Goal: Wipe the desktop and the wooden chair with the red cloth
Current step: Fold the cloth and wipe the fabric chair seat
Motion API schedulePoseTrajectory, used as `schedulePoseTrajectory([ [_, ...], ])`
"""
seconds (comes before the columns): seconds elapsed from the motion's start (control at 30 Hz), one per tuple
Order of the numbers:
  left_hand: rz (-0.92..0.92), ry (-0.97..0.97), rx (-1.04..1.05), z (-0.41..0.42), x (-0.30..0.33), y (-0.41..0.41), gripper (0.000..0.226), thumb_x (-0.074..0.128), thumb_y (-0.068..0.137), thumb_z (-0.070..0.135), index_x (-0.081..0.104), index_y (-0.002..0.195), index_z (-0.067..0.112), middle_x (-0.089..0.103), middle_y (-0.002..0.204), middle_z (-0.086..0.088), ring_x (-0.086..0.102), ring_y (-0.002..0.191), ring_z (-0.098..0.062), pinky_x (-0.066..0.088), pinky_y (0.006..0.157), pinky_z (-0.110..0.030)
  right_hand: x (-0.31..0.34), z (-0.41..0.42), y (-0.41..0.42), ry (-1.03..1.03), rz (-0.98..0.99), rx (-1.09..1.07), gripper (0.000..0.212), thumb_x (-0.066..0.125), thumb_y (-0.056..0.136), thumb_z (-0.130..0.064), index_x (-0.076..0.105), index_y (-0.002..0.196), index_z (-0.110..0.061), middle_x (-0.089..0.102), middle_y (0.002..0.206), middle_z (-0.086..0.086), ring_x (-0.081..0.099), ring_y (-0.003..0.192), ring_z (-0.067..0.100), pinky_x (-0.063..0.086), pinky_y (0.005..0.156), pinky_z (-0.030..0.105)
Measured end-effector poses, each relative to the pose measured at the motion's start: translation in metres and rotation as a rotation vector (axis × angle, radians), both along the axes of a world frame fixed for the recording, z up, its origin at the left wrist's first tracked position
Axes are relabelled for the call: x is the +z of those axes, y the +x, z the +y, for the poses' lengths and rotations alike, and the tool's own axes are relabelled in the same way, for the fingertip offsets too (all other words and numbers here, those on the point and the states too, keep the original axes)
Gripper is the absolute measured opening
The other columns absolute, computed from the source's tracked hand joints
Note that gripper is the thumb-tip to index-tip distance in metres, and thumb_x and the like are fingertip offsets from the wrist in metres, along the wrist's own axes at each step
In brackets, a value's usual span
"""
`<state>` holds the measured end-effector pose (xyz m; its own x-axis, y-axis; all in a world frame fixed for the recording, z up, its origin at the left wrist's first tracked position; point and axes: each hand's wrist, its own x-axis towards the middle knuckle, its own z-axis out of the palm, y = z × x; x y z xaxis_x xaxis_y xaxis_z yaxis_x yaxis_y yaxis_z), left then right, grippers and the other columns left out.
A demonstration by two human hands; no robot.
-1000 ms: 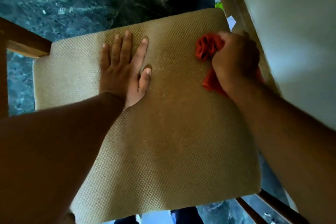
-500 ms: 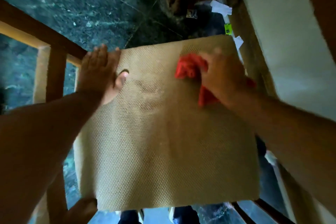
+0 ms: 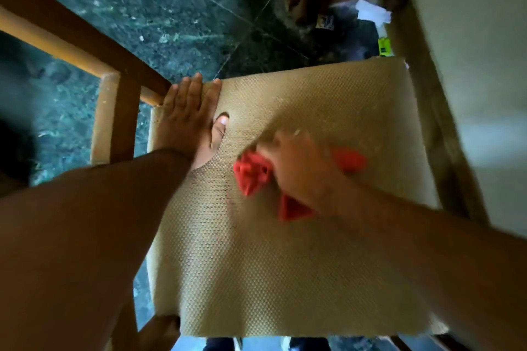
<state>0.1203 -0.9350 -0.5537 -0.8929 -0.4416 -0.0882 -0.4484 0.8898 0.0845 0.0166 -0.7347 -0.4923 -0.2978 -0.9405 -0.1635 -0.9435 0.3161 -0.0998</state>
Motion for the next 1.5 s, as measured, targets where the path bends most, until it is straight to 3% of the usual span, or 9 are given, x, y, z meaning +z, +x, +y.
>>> schedulePoseTrajectory([
  [0.17,0.055,-0.037,-0.012,-0.006,-0.015,-0.002,0.066,0.029,0.099,0.047,0.02,0.156,0.014,0.029,0.157,-0.027,0.026,0.147,-0.042,0.009,0.123,-0.049,-0.01,-0.026,-0.022,-0.112,0.112,-0.425,0.016,0.056,0.089,-0.018,0.066,0.101,-0.021,0.06,0.092,0.01,0.06,0.076,0.032,0.043,0.059,0.037],
  [0.33,-0.053,0.028,0.008,-0.005,0.001,-0.002,0.068,0.027,0.101,0.048,0.015,0.158,0.014,0.019,0.161,-0.028,0.016,0.15,-0.043,0.007,0.123,-0.05,0.017,0.101,0.1,0.126,-0.205,-0.175,0.044,0.086,0.055,-0.026,0.071,0.097,-0.026,0.062,0.079,0.002,0.06,0.056,0.023,0.045,0.042,0.029],
  [0.5,-0.076,0.201,0.193,0.023,0.01,-0.003,0.071,0.021,0.102,0.049,-0.001,0.159,0.015,-0.006,0.165,-0.024,-0.007,0.153,-0.04,-0.004,0.122,-0.053,0.022,0.055,0.028,0.205,-0.058,-0.121,0.021,0.049,0.089,-0.022,0.064,0.102,-0.028,0.058,0.094,0.003,0.062,0.084,0.029,0.044,0.061,0.033],
  [0.77,0.073,0.031,0.207,0.024,-0.019,-0.005,0.072,0.023,0.098,0.05,0.004,0.159,0.018,0.003,0.166,-0.022,0.001,0.154,-0.038,-0.004,0.123,-0.048,-0.008,-0.022,-0.025,-0.133,0.126,-0.429,0.018,0.05,0.089,-0.017,0.066,0.096,-0.023,0.062,0.092,0.01,0.06,0.078,0.033,0.038,0.058,0.036],
  [0.97,-0.044,0.101,0.213,0.023,0.002,-0.004,0.069,0.023,0.101,0.051,0.001,0.16,0.021,-0.003,0.167,-0.019,-0.005,0.154,-0.035,-0.002,0.124,-0.05,0.015,0.119,0.069,-0.018,-0.245,-0.15,0.024,0.054,0.085,-0.023,0.072,0.1,-0.02,0.065,0.082,0.008,0.063,0.059,0.032,0.052,0.048,0.037],
  [1.07,-0.022,0.105,0.224,0.026,0.005,-0.004,0.068,0.024,0.102,0.049,0.005,0.16,0.019,0.002,0.166,-0.021,-0.001,0.154,-0.038,0.001,0.124,-0.052,0.024,0.139,0.019,0.121,-0.16,-0.058,0.023,0.055,0.091,-0.032,0.069,0.108,-0.025,0.065,0.093,0.006,0.065,0.07,0.029,0.053,0.058,0.036],
  [1.23,0.017,0.018,0.207,0.022,-0.009,-0.006,0.068,0.021,0.1,0.05,0.009,0.158,0.019,0.009,0.165,-0.023,0.007,0.153,-0.041,0.004,0.122,-0.053,-0.003,0.086,-0.077,-0.047,0.16,-0.694,0.03,0.057,0.093,-0.021,0.063,0.123,-0.023,0.06,0.111,0.015,0.059,0.097,0.039,0.045,0.076,0.041],
  [1.4,-0.417,0.138,0.2,0.009,0.026,-0.025,0.072,0.027,0.101,0.055,0.004,0.16,0.019,-0.001,0.167,-0.019,0.001,0.153,-0.041,0.008,0.122,-0.057,-0.005,0.128,0.086,0.048,-0.11,-0.491,0.025,0.073,0.079,-0.025,0.068,0.103,-0.025,0.063,0.089,0.007,0.063,0.074,0.029,0.05,0.058,0.036],
  [1.5,-0.701,0.116,0.025,0.003,0.107,-0.057,0.077,0.044,0.101,0.051,0.004,0.16,0.022,-0.005,0.167,-0.018,-0.008,0.151,-0.048,0.006,0.121,-0.062,0.026,0.152,0.116,0.199,-0.424,-0.44,0.029,0.051,0.096,-0.043,0.064,0.118,-0.029,0.062,0.112,0.002,0.062,0.1,0.029,0.048,0.081,0.037],
])
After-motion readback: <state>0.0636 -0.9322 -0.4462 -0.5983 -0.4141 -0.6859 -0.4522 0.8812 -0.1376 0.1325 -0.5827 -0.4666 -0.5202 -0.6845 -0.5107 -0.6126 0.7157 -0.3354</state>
